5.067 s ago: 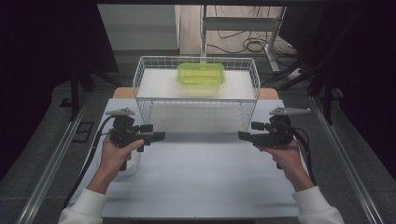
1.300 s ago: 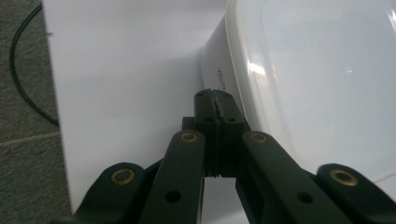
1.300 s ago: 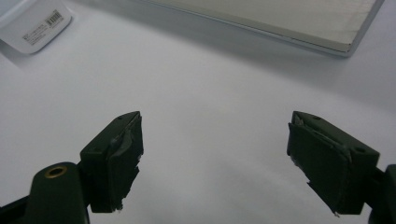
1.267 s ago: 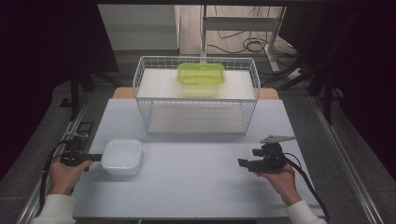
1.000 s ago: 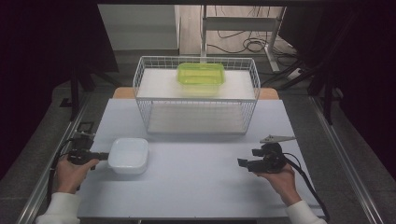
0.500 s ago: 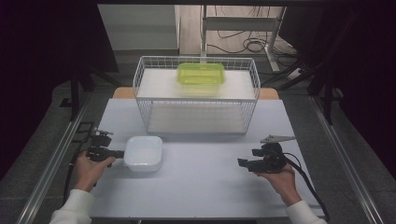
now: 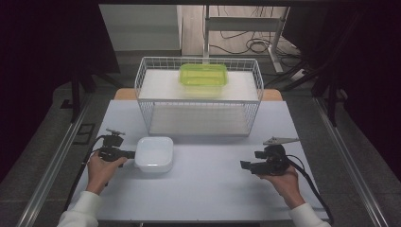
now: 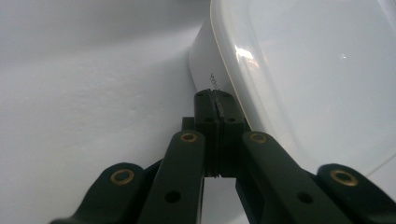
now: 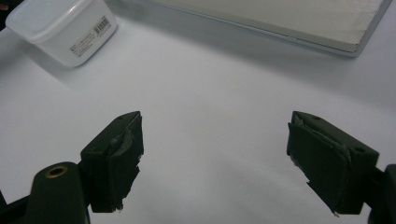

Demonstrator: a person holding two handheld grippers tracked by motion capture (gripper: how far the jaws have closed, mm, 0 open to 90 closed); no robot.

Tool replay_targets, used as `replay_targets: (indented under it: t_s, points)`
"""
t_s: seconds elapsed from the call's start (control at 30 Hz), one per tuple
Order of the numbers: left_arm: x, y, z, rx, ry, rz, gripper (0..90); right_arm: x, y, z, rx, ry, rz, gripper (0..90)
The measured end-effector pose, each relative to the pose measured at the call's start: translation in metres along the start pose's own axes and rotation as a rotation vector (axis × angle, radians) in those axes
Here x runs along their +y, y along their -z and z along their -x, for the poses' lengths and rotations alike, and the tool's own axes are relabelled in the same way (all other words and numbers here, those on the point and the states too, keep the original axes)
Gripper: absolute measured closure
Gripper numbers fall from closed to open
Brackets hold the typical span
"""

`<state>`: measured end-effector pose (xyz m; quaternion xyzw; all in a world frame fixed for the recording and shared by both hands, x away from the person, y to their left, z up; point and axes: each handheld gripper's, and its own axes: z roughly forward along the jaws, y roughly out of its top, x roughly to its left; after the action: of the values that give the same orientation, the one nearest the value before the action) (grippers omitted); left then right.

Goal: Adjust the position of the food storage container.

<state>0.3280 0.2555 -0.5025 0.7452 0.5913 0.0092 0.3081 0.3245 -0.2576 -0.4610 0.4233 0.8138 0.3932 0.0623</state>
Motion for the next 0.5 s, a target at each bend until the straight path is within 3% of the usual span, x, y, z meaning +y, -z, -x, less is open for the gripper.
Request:
replay_targets:
  t_s: [0.3, 0.4, 0.5]
  points:
    - [0.004, -0.008, 0.013, -0.015, -0.029, -0.007, 89.8, 0.0, -0.001, 0.0, 0.003, -0.001, -0.004, 18.7]
    - [0.004, -0.012, 0.018, -0.04, -0.018, -0.003, 89.8, 0.0, -0.001, -0.001, 0.003, 0.0, -0.005, 18.8]
    - [0.006, -0.014, 0.023, -0.045, -0.04, -0.013, 89.8, 0.0, -0.001, -0.001, 0.003, 0.0, -0.007, 18.7]
